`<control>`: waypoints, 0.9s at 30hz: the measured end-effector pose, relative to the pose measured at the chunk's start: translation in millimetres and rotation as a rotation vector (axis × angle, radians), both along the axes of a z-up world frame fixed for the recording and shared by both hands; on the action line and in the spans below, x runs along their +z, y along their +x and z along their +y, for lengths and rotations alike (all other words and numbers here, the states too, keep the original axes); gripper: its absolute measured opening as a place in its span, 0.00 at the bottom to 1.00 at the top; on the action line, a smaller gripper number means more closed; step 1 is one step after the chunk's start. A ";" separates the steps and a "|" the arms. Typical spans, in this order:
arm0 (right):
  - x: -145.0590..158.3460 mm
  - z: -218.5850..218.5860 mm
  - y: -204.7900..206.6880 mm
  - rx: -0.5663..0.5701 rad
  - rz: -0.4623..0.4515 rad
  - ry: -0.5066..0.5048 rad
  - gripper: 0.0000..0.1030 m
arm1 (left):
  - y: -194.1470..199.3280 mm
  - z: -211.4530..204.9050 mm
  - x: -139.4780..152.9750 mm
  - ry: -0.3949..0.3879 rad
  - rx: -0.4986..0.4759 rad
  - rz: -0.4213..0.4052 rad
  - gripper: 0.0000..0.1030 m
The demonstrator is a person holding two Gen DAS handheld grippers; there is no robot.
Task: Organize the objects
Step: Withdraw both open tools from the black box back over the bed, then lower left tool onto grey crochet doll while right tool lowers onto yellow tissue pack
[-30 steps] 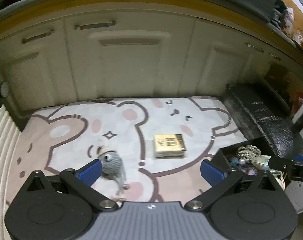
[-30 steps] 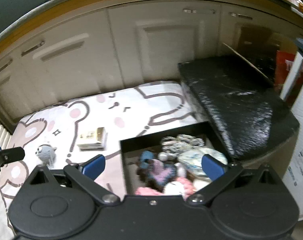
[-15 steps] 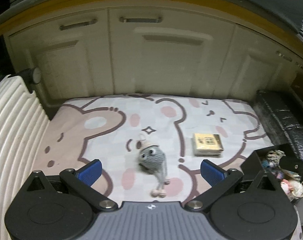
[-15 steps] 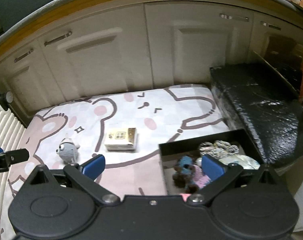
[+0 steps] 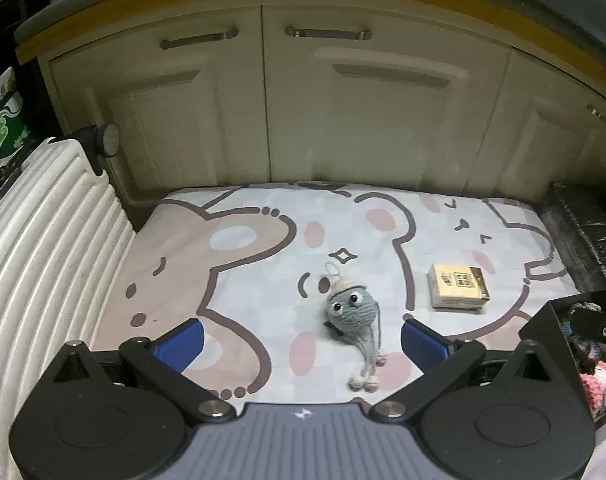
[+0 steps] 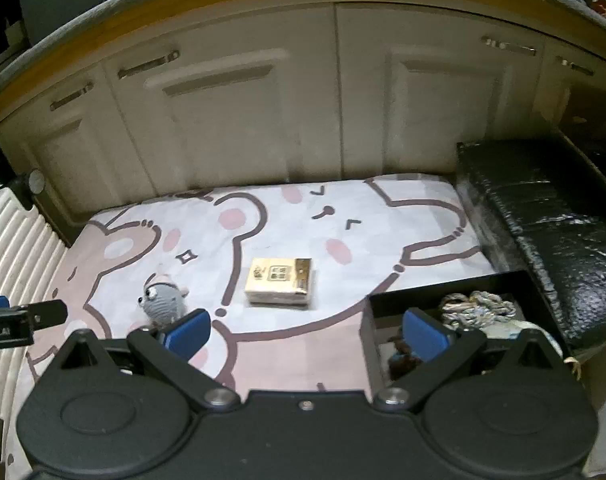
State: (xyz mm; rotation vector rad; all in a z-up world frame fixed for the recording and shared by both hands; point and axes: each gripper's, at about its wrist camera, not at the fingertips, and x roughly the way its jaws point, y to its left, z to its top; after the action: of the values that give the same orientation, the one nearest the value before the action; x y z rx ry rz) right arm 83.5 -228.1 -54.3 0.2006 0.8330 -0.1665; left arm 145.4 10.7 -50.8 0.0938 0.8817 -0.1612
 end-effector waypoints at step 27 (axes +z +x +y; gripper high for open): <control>-4.5 9.3 86.9 -0.011 0.065 -0.084 1.00 | 47.7 -17.1 -28.7 -0.061 0.077 0.007 1.00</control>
State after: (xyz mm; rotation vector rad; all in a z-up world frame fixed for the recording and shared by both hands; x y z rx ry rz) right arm 170.4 -218.7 -58.8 0.1215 0.8882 -0.2185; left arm 193.1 -6.3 -79.5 0.0021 0.8856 -0.1168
